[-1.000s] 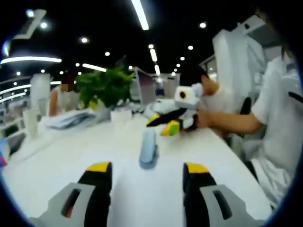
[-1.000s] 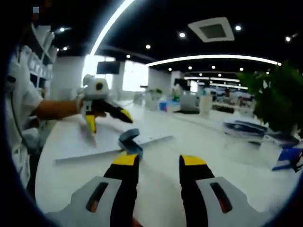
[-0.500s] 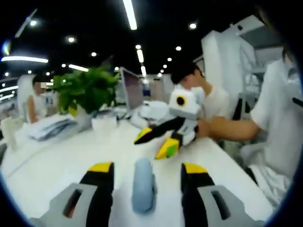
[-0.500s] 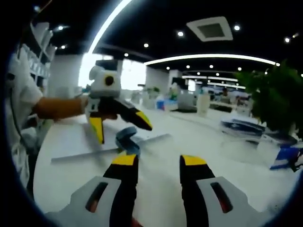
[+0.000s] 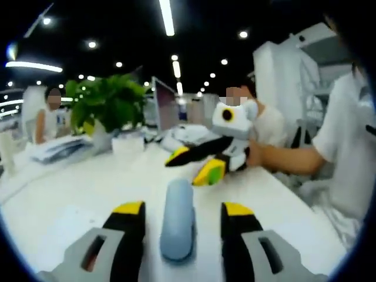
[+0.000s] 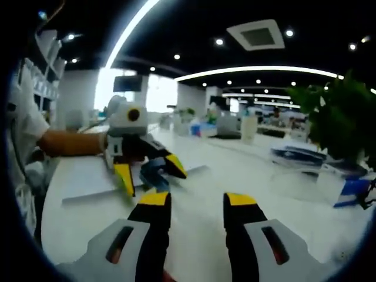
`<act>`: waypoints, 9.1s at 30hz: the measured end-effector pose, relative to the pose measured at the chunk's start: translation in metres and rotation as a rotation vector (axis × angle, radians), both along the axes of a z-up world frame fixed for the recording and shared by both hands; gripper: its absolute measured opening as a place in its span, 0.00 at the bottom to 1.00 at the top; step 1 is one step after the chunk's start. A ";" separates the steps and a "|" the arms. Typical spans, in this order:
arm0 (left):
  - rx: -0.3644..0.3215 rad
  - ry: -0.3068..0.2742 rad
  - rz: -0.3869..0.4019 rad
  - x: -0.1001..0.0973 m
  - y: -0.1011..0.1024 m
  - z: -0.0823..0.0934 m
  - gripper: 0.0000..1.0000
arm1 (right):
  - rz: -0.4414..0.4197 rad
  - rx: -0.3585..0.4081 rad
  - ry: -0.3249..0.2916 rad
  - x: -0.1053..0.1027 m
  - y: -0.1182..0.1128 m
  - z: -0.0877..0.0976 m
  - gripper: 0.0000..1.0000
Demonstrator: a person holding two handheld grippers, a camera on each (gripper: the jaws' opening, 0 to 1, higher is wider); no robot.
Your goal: Pick up the paper insert the paper into the punch align the paper edges press the punch to punch holes
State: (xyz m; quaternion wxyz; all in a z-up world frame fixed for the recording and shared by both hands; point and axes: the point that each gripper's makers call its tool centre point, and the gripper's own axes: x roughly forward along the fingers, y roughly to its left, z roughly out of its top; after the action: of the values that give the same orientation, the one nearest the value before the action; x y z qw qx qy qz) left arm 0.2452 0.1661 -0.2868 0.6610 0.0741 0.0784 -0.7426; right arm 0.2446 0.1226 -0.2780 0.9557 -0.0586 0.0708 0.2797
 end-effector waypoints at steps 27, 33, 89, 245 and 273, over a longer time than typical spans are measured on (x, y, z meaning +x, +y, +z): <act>0.017 -0.029 0.030 0.004 -0.002 -0.007 0.29 | -0.008 0.000 -0.004 0.001 -0.006 0.000 0.36; 0.011 -0.018 0.040 0.009 -0.003 -0.005 0.25 | 0.018 0.010 -0.031 -0.002 -0.004 0.006 0.22; 0.038 -0.028 0.039 0.003 -0.005 -0.006 0.25 | -0.309 0.095 0.066 0.031 0.062 0.005 0.03; 0.069 -0.021 0.202 0.012 0.157 -0.020 0.59 | 0.709 -0.096 0.103 -0.020 0.076 -0.028 0.23; -0.052 0.025 0.249 0.023 0.161 0.013 0.65 | 0.253 0.213 0.079 -0.035 0.044 0.011 0.33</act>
State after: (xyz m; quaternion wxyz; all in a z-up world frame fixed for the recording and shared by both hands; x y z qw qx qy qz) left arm 0.2677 0.3268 -0.2739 0.7489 0.0375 0.0759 -0.6573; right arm 0.2100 0.1668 -0.2670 0.9101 0.0457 0.0703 0.4059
